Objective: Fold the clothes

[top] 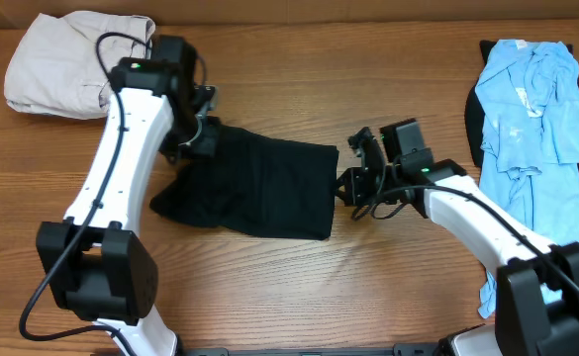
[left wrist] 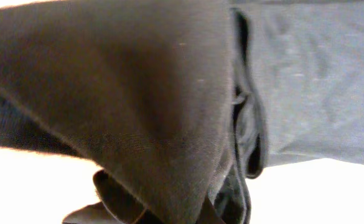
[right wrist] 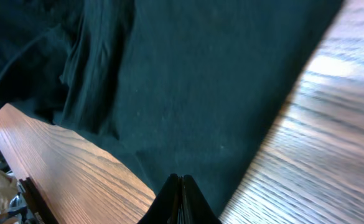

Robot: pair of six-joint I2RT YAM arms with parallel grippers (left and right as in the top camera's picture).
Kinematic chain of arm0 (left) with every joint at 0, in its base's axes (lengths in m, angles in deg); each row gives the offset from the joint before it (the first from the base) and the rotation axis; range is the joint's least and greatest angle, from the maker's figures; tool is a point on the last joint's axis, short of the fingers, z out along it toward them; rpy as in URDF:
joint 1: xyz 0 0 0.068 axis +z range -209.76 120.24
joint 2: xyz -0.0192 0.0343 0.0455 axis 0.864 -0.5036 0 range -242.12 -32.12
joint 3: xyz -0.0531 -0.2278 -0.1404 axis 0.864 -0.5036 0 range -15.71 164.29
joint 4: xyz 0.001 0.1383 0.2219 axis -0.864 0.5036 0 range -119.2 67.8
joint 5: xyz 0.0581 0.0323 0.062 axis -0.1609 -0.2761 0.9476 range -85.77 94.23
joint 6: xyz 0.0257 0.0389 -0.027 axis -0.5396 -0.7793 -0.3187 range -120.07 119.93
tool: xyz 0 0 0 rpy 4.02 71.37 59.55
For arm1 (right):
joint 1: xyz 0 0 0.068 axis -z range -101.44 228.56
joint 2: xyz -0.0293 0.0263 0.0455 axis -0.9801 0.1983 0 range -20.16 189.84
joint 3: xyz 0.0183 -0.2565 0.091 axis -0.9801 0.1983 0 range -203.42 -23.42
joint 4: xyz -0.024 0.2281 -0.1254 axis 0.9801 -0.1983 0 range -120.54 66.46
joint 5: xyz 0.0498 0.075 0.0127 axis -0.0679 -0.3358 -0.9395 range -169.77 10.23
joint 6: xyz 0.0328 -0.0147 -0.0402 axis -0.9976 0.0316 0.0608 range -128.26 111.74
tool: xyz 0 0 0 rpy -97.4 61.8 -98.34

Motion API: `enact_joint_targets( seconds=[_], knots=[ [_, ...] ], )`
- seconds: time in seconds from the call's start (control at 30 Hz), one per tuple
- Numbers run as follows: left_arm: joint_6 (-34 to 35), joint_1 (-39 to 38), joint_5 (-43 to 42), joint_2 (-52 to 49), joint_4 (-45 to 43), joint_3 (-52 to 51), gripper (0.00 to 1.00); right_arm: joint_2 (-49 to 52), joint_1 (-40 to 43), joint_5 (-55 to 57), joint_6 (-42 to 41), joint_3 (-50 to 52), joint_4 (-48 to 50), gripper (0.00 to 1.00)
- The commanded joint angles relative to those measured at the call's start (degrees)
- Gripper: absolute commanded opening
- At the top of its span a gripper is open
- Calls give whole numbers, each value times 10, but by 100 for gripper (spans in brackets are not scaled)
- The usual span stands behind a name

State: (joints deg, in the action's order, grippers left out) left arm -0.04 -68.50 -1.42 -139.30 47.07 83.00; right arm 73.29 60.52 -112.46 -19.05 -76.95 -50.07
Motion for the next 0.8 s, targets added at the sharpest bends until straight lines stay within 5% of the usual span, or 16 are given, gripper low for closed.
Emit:
enact_joint_targets(
  seconds=[0.0,0.77],
  knots=[
    [19,-40,3,-3,-1,17,4,8,1,-2,-30,2,11,4],
    [117,-198,42,-24,-94,17,4,41,22,9,-41,2,18,4]
  ],
)
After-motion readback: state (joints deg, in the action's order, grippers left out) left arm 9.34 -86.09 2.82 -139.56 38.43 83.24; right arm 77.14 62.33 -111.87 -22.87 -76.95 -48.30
